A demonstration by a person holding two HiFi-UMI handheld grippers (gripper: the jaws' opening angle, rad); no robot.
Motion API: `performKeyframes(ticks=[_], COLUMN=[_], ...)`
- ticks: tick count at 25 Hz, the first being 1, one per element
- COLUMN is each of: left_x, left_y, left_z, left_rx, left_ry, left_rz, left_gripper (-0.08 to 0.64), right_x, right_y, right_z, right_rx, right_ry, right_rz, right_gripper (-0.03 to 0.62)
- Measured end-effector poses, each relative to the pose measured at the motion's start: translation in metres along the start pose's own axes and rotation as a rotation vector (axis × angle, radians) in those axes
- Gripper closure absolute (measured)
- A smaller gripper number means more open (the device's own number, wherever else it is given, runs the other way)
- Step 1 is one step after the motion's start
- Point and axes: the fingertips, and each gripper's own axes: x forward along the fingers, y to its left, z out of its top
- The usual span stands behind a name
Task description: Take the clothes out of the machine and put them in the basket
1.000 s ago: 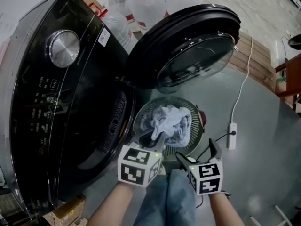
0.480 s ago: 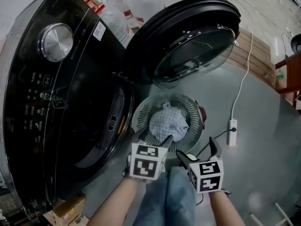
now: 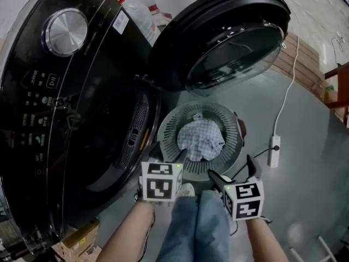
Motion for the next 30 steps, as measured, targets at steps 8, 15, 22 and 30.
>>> performKeyframes(ticks=[8, 15, 22, 30], left_x=[0.008, 0.001, -0.019, -0.038], left_y=[0.048, 0.085, 0.162, 0.257], left_z=[-0.037, -0.070, -0.068, -0.074], left_rx=[-0.039, -0.040, -0.029, -0.064], left_ry=[-0.005, 0.001, 0.000, 0.094], left_rz=[0.116, 0.258, 0.504, 0.807], left_gripper=[0.222, 0.222, 0.221, 0.202], right_x=[0.029, 0.046, 0.058, 0.080], right_y=[0.018, 0.047, 0.056, 0.075], right_z=[-0.017, -0.034, -0.016, 0.015], right_rx=[-0.076, -0.050, -0.082, -0.155], right_ry=[0.034, 0.063, 0.045, 0.036], right_rz=[0.043, 0.089, 0.097, 0.123], right_gripper=[0.032, 0.032, 0.032, 0.037])
